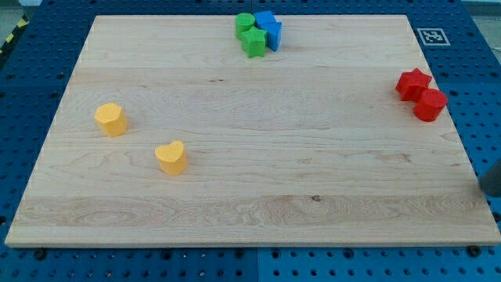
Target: Move the yellow heart towards the bottom center
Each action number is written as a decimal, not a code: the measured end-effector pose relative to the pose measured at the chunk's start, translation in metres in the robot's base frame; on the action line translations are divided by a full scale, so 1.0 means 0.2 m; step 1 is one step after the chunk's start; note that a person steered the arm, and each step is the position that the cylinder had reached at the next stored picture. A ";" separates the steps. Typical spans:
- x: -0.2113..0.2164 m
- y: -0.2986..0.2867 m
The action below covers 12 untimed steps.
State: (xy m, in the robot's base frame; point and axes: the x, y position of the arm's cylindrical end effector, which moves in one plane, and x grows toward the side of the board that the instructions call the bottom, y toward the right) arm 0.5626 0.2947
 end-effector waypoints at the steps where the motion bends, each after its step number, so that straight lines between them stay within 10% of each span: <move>1: 0.00 -0.22; 8: 0.19 -2.01; 12: -0.08 -2.15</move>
State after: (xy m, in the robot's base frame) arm 0.5474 -0.1360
